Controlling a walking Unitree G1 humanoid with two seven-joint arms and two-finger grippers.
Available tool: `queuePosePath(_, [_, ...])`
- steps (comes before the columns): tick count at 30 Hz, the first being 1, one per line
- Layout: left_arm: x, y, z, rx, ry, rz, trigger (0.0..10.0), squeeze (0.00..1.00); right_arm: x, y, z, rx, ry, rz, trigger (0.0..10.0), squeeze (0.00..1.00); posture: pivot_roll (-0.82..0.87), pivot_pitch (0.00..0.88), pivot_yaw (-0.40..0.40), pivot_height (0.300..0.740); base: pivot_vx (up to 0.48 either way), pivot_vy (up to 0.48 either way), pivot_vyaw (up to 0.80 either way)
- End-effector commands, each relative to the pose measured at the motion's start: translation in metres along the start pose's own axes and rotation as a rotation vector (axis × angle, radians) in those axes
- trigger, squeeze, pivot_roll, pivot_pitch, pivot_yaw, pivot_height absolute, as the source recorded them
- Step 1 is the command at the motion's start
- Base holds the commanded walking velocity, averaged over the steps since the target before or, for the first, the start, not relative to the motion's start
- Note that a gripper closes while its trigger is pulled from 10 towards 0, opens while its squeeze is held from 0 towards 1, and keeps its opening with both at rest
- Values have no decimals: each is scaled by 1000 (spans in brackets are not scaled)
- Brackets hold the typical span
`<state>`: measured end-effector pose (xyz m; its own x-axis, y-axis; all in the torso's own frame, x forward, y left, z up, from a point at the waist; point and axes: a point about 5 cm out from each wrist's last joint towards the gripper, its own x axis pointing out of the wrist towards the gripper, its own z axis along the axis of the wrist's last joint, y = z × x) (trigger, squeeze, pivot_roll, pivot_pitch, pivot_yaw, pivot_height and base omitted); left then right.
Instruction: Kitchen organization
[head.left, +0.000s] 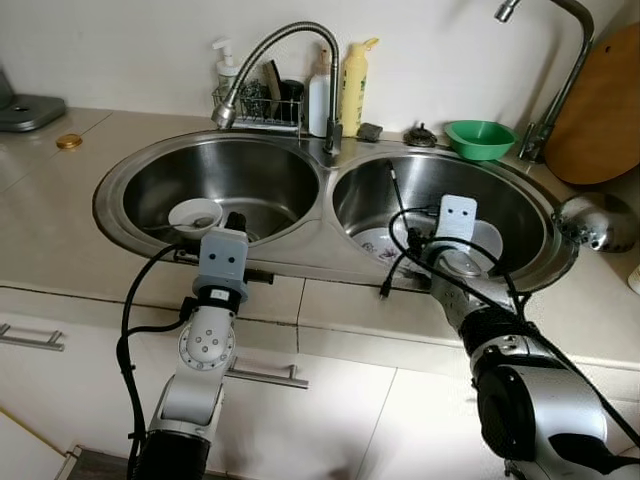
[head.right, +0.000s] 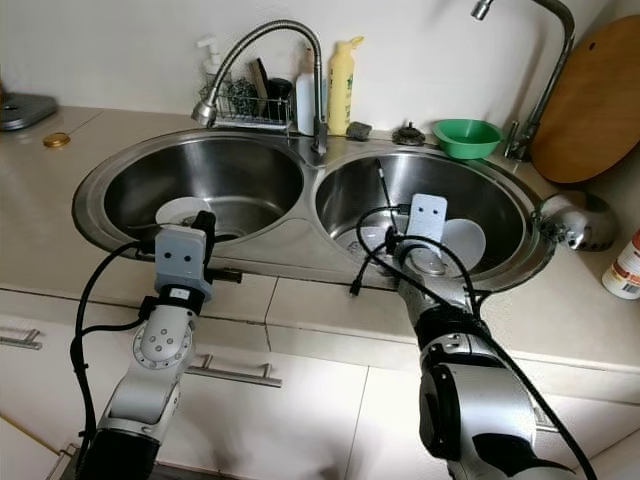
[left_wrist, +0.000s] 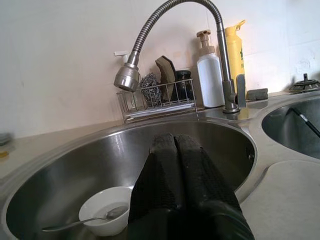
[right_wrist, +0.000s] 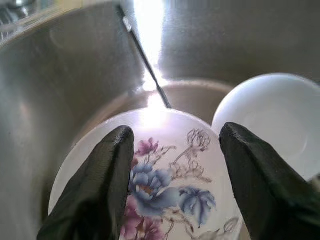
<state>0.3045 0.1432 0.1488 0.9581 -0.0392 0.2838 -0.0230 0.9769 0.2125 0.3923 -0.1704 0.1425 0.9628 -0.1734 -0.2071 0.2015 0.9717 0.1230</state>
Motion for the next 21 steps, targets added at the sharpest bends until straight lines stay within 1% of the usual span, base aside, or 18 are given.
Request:
queuePosePath(1, [-1,0,-2,-5,13,-3,10000,0,-5,-2,18,14,-177,-15,10000,1000,145,0,-9,740,0,0,0])
queuePosePath(2, [-1,0,-2,-5,13,-3,10000,0,-5,-2,18,14,-177,-15,10000,1000,145,0,-9,740,0,0,0])
queuePosePath(3, [-1,0,-1,-14,8,-3,10000,0,-11,2,31,25,-286,12,10000,1000,143,0,-7,740,0,0,0])
queuePosePath(4, [-1,0,-1,-19,5,-4,10000,0,-15,6,37,31,-341,43,10000,780,143,0,-7,740,0,0,0])
queuePosePath(5, [-1,0,0,-24,2,-5,10000,0,-19,10,41,31,-382,65,10000,455,141,0,-5,740,0,0,0])
queuePosePath(6, [-1,0,0,-28,-1,-6,10000,0,-22,12,44,31,-410,78,10000,0,141,0,-5,740,0,0,0])
queuePosePath(7, [-1,0,1,-36,-6,-5,10000,0,-27,16,49,23,-462,106,10000,0,139,0,-3,740,0,0,0])
queuePosePath(9, [-1,0,3,-44,-17,-4,10000,0,-36,22,54,19,-527,146,10000,0,138,0,-2,740,0,0,0])
queuePosePath(12, [0,2,8,-43,-43,3,10000,0,-48,31,56,16,-595,204,10000,0,138,0,-1,740,0,410,0])
queuePosePath(21, [0,2,11,-42,-62,-3,10000,0,-61,35,52,20,-621,238,10000,0,140,0,0,740,0,480,0])
